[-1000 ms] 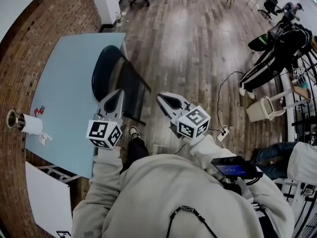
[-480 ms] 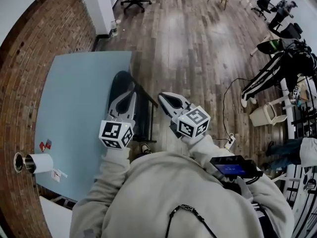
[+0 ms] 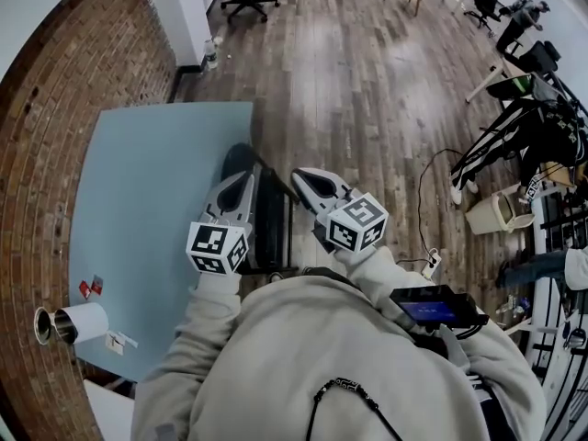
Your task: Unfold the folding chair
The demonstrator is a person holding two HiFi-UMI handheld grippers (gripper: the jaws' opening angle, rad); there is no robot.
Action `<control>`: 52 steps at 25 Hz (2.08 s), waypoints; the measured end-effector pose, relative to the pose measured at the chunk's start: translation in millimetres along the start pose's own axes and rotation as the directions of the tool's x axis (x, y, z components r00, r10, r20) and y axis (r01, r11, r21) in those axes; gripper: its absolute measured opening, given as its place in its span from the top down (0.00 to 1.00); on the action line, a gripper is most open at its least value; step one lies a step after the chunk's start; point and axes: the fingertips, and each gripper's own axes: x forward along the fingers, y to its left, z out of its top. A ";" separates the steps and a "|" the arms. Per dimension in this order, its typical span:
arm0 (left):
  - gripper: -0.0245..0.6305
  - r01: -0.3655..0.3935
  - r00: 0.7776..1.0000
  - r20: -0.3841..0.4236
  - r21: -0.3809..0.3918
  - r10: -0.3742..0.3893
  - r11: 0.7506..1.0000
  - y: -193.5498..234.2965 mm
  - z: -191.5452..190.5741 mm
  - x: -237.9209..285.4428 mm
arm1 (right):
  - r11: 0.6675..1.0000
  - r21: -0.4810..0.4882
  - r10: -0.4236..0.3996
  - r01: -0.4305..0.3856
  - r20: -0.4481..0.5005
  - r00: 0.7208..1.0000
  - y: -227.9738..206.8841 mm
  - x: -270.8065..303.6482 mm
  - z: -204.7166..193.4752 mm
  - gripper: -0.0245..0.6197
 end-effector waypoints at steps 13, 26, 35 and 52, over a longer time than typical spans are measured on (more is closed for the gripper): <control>0.96 -0.086 0.983 -0.167 -0.050 0.077 0.995 33.6 -60.6 -5.9 | 0.995 0.095 0.033 -0.023 -0.104 0.994 -12.3 33.6 -54.9 0.95; 0.96 -0.328 0.813 -0.513 -0.014 0.275 0.945 110.1 -172.3 -16.2 | 0.927 0.336 -0.039 0.165 -0.353 0.935 -71.2 75.4 -239.0 0.95; 0.60 -0.301 0.723 -0.651 0.005 0.231 0.954 135.6 -213.2 -1.5 | 0.903 0.373 0.003 0.215 -0.505 0.863 -78.6 106.9 -303.3 0.75; 0.82 -0.304 0.651 -0.757 -0.194 0.055 0.933 124.8 -260.4 14.7 | 0.867 0.363 0.049 0.342 -0.744 0.666 -89.7 162.6 -442.6 0.53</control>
